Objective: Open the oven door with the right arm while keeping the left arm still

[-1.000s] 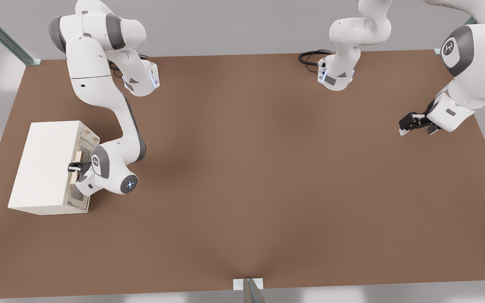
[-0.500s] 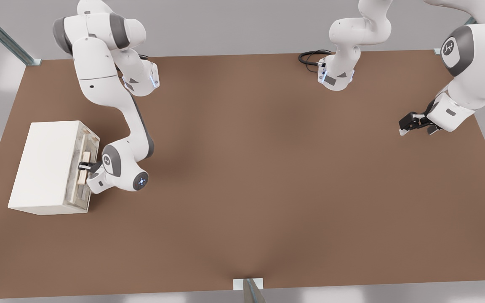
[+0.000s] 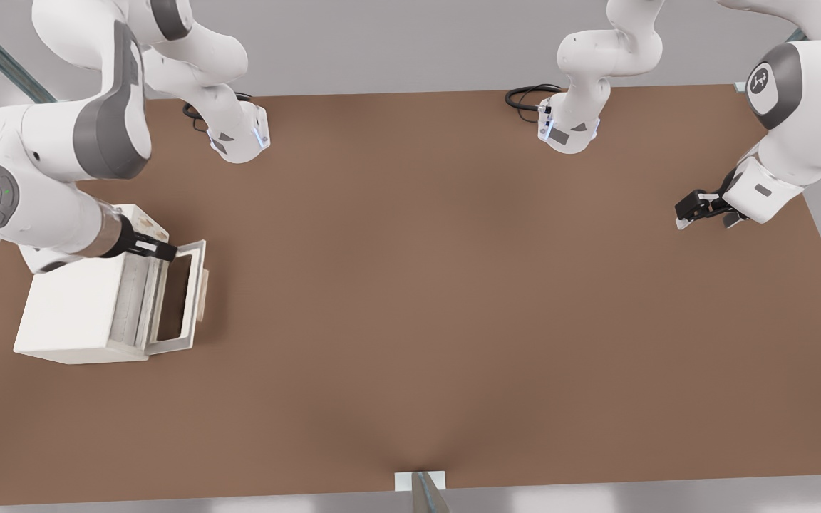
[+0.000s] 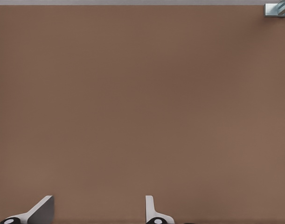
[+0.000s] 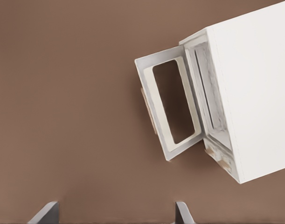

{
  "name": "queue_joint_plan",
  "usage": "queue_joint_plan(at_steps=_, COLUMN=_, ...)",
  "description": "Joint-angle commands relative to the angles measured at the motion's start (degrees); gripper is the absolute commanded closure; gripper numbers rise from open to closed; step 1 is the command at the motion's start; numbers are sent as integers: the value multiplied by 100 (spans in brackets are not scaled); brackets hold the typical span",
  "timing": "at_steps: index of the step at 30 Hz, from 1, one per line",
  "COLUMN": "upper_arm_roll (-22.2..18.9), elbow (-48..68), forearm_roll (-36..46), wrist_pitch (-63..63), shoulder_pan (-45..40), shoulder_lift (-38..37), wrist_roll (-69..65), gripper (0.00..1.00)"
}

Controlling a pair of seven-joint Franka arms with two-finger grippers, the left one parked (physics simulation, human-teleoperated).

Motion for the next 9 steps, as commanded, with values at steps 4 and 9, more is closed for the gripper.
queue_joint_plan(at_steps=4, upper_arm_roll=-56, elbow=49, forearm_roll=151, wrist_pitch=65, shoulder_pan=-13, shoulder_lift=-6, wrist_roll=-2292, gripper=0)
queue_joint_plan(at_steps=9, upper_arm_roll=-126, elbow=40, forearm_roll=160, wrist_pitch=65, shoulder_pan=-13, shoulder_lift=-6, wrist_roll=-2283, gripper=0)
